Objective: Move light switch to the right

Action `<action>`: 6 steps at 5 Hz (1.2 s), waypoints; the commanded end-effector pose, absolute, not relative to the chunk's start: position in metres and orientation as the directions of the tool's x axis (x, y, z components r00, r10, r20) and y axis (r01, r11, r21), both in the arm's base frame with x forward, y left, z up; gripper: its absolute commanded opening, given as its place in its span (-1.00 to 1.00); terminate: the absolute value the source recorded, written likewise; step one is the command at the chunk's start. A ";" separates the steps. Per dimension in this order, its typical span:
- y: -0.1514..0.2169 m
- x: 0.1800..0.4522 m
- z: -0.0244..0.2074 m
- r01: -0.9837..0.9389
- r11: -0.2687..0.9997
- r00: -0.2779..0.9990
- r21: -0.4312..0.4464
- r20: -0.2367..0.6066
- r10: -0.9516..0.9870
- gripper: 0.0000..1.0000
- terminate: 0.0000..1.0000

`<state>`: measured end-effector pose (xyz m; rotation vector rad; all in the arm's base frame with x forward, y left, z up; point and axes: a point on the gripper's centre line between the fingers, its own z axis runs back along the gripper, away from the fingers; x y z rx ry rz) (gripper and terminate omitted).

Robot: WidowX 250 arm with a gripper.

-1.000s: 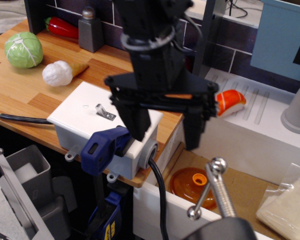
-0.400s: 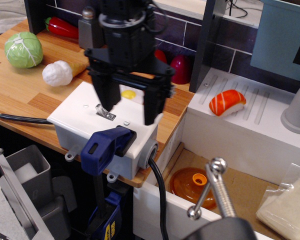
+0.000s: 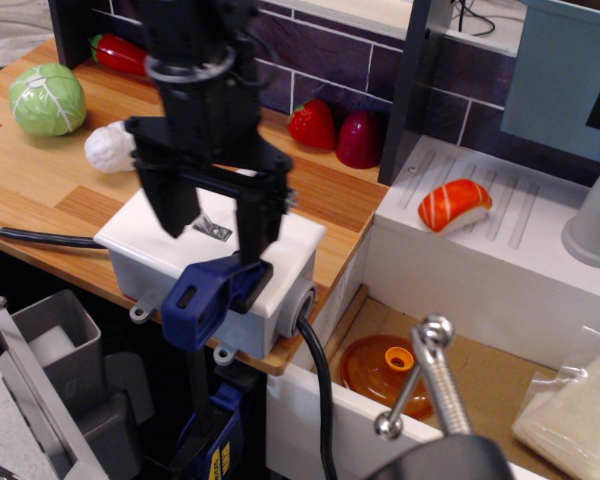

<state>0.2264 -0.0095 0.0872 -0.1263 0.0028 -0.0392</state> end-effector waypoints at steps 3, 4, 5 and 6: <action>0.017 0.246 0.093 -0.024 0.998 0.999 -0.058 0.025 0.026 1.00 -1.00; 0.014 0.250 0.092 -0.012 0.999 1.000 -0.053 0.009 0.013 1.00 -1.00; 0.005 0.253 0.084 -0.001 0.998 0.999 -0.058 0.053 0.004 1.00 -1.00; -0.005 0.256 0.079 0.001 0.994 0.997 -0.107 0.073 0.007 1.00 -1.00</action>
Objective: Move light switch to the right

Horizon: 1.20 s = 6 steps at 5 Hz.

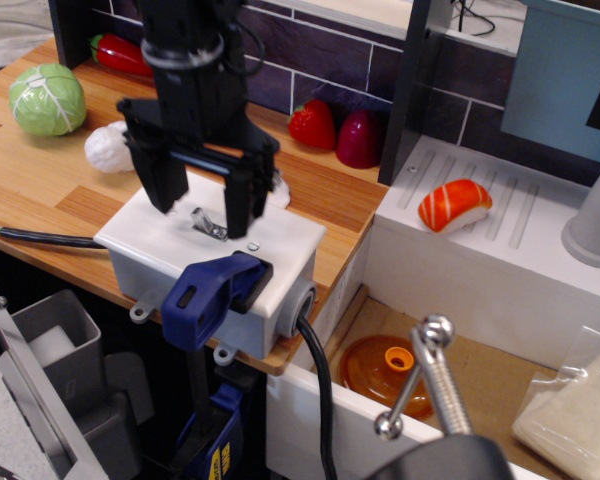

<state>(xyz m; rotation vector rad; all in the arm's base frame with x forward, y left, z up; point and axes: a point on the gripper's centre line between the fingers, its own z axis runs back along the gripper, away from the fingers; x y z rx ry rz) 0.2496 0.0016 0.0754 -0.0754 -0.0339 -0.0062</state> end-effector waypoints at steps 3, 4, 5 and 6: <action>-0.039 0.258 0.075 -0.042 0.989 0.989 -0.143 0.134 0.061 1.00 -1.00; -0.053 0.256 0.077 -0.049 0.987 0.989 -0.151 0.132 0.070 1.00 -1.00; -0.054 0.249 0.080 -0.198 0.957 0.959 -0.213 0.161 0.234 1.00 -1.00; -0.051 0.244 0.082 -0.223 0.954 0.952 -0.199 0.168 0.257 1.00 1.00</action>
